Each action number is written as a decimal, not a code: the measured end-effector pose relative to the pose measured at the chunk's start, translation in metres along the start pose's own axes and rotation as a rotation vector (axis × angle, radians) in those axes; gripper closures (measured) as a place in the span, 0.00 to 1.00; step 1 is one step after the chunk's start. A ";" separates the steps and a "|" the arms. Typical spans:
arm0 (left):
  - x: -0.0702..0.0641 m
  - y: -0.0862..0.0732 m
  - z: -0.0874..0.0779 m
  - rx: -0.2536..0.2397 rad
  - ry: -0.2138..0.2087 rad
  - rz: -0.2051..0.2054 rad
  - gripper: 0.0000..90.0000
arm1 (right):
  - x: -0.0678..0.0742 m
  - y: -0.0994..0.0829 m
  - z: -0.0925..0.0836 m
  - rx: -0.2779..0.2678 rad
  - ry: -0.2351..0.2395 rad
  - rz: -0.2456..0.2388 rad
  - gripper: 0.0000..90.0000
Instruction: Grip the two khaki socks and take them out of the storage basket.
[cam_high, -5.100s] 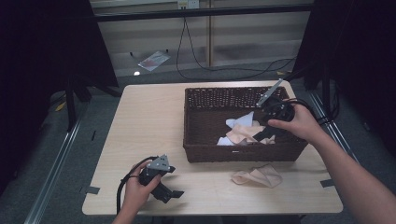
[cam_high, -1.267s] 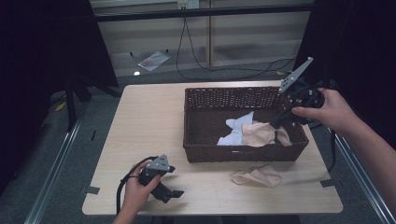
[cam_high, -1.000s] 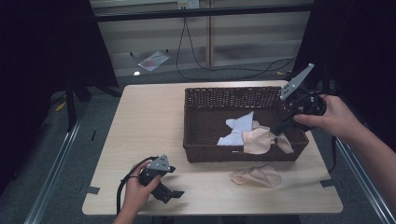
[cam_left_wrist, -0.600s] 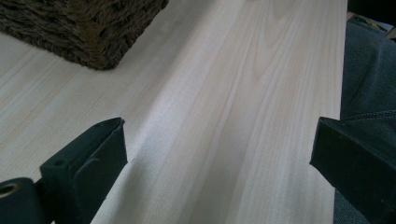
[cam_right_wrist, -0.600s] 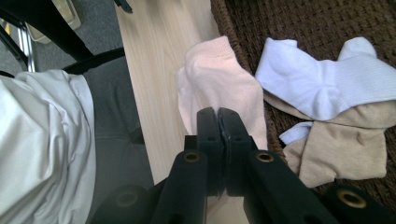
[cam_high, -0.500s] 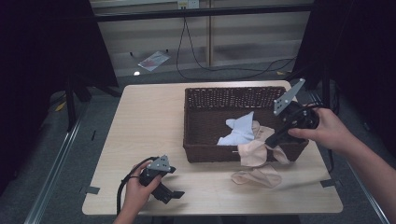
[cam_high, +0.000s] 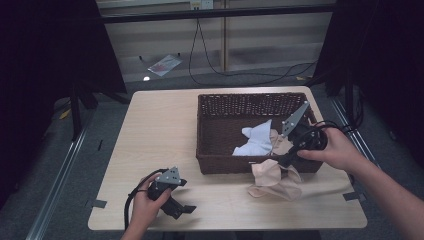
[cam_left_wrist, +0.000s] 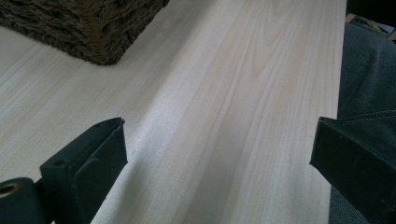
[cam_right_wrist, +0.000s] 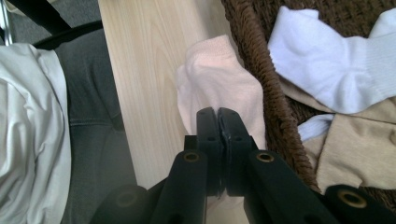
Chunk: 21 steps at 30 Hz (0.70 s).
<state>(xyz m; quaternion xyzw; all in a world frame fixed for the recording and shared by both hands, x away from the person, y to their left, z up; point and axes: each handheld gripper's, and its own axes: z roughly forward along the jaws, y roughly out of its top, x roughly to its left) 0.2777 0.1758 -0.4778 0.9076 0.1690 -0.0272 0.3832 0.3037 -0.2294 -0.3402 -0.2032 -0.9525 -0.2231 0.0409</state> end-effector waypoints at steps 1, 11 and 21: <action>0.000 0.000 0.000 -0.002 0.001 -0.001 0.04 | 0.000 0.000 0.002 0.001 -0.005 0.001 0.99; 0.000 -0.001 0.001 -0.014 0.002 -0.011 0.04 | -0.003 -0.008 0.019 0.013 -0.011 0.015 0.80; 0.000 -0.001 0.001 -0.010 0.001 -0.005 0.04 | -0.003 -0.018 0.021 -0.013 -0.012 0.044 0.44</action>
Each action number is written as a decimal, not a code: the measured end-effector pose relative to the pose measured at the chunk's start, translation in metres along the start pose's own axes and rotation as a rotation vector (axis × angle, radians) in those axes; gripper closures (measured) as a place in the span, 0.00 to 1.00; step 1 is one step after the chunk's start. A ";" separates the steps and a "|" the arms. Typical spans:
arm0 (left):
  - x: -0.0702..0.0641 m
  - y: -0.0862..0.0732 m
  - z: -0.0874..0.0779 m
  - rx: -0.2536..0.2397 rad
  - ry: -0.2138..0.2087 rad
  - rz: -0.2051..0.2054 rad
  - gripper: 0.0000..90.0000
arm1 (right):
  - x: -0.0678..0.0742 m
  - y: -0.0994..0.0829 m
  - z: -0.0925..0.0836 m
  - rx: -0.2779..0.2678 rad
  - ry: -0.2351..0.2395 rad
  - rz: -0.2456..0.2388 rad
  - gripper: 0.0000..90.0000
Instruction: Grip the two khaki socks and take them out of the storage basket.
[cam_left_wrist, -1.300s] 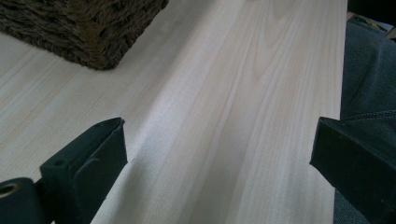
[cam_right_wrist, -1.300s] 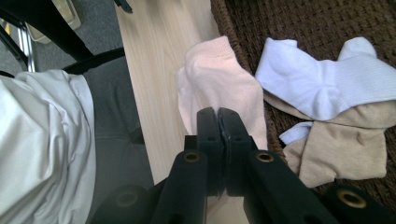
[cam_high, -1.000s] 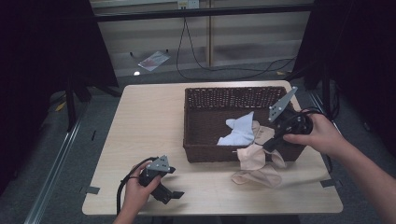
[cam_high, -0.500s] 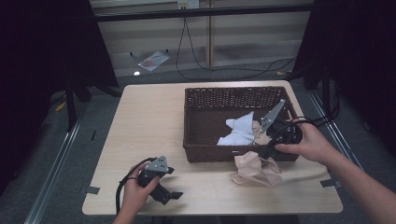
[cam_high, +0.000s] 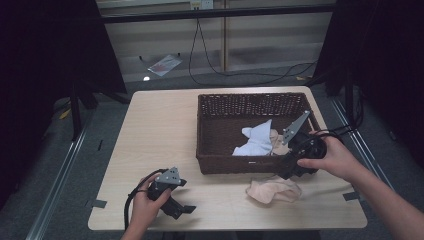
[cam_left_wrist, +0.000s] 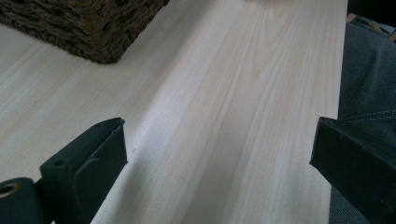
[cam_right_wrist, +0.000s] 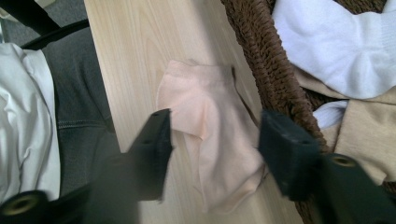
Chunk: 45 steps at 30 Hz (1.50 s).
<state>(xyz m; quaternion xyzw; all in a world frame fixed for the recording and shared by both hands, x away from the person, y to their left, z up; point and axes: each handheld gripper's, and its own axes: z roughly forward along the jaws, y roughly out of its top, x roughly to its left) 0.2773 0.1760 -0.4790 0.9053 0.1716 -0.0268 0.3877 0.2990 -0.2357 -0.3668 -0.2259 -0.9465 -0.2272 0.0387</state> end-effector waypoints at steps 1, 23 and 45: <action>0.000 0.000 0.000 -0.001 0.000 -0.001 0.04 | 0.000 -0.001 0.000 0.001 0.001 0.002 0.42; 0.000 0.000 0.000 0.001 0.001 -0.001 0.04 | 0.007 -0.033 0.003 -0.062 -0.046 0.035 0.17; -0.001 0.000 0.000 0.004 0.004 -0.002 0.04 | 0.008 -0.071 0.021 -0.120 -0.068 0.074 0.11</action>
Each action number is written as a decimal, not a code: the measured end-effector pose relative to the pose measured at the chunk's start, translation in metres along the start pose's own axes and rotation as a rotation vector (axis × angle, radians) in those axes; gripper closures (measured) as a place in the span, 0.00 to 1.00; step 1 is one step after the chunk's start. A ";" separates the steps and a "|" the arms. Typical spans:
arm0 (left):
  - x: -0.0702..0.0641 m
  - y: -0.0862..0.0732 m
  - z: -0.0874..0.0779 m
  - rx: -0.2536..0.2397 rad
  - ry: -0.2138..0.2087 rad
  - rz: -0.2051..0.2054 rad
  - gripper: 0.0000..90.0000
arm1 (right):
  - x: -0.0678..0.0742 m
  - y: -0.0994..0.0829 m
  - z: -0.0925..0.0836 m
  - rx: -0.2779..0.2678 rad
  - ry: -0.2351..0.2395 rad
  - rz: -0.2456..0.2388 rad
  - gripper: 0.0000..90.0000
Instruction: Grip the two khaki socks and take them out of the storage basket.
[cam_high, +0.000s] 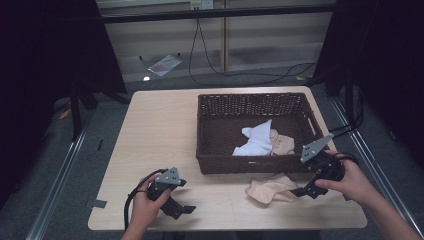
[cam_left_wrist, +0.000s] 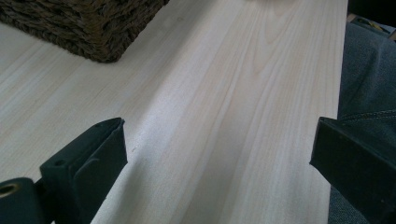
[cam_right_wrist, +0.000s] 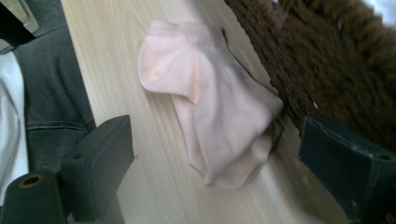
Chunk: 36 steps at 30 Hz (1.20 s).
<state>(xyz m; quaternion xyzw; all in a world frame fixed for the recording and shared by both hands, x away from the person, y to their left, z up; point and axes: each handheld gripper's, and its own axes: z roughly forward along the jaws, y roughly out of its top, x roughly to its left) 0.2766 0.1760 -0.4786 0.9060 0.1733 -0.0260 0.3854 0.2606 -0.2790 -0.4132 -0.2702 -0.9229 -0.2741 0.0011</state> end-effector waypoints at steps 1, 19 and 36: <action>0.000 0.000 0.000 0.000 0.000 0.000 0.04 | 0.000 0.000 0.000 0.000 0.000 0.000 0.11; 0.000 0.000 0.000 0.003 -0.002 0.003 0.04 | -0.004 -0.031 0.012 -0.039 -0.010 0.048 0.09; 0.000 0.000 0.000 0.004 -0.002 0.004 0.04 | -0.011 -0.055 0.019 -0.123 -0.036 0.042 0.07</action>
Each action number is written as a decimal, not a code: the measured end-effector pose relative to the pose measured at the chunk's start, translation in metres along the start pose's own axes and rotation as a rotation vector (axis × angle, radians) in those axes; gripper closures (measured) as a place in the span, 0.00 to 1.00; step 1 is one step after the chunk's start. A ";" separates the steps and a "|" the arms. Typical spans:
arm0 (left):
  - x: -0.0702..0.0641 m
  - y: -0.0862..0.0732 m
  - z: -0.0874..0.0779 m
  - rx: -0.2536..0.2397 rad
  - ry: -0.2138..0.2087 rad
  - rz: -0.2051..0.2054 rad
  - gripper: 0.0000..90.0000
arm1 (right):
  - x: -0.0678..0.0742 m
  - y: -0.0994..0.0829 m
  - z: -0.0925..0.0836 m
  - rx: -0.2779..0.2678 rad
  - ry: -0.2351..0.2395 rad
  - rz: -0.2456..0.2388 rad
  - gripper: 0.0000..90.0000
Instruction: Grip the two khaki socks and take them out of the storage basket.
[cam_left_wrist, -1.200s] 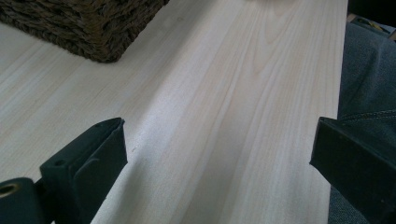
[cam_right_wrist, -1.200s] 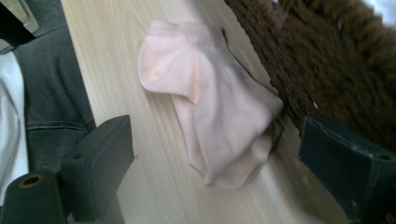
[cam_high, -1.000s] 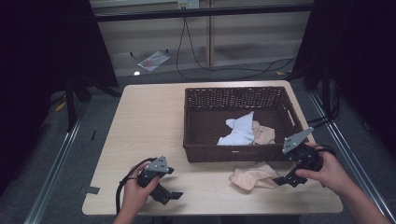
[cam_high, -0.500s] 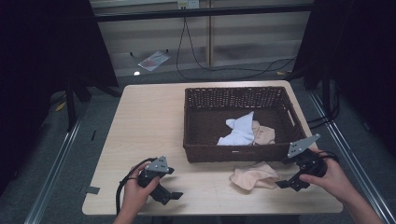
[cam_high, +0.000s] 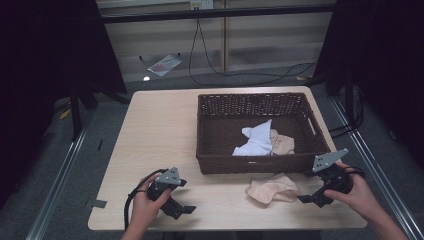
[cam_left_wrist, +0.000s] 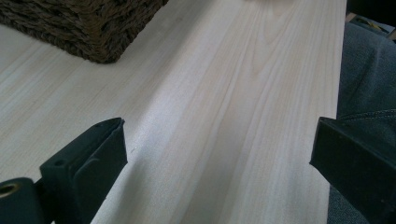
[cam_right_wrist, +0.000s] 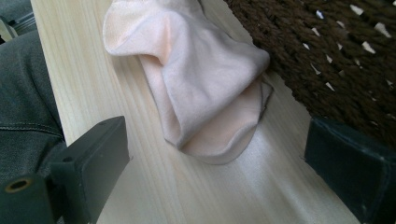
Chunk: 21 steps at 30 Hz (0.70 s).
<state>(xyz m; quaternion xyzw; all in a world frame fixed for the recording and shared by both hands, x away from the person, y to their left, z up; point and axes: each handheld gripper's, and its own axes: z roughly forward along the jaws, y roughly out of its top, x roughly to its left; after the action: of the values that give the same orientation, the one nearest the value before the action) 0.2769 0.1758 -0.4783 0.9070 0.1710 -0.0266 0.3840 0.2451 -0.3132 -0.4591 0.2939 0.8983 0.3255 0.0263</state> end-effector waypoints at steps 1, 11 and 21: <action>0.000 0.000 0.000 -0.001 -0.001 0.000 0.04 | 0.000 0.000 0.000 0.000 0.000 0.000 0.07; 0.000 0.000 0.000 -0.009 -0.003 -0.007 0.04 | -0.003 -0.011 0.008 -0.003 -0.004 -0.010 0.07; 0.001 0.000 0.000 -0.008 -0.004 -0.007 0.04 | -0.003 -0.016 0.020 0.028 0.002 -0.022 0.07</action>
<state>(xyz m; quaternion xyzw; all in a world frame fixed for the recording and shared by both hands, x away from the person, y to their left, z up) 0.2779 0.1759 -0.4787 0.9048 0.1733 -0.0293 0.3878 0.2437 -0.3131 -0.4852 0.2840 0.9060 0.3130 0.0247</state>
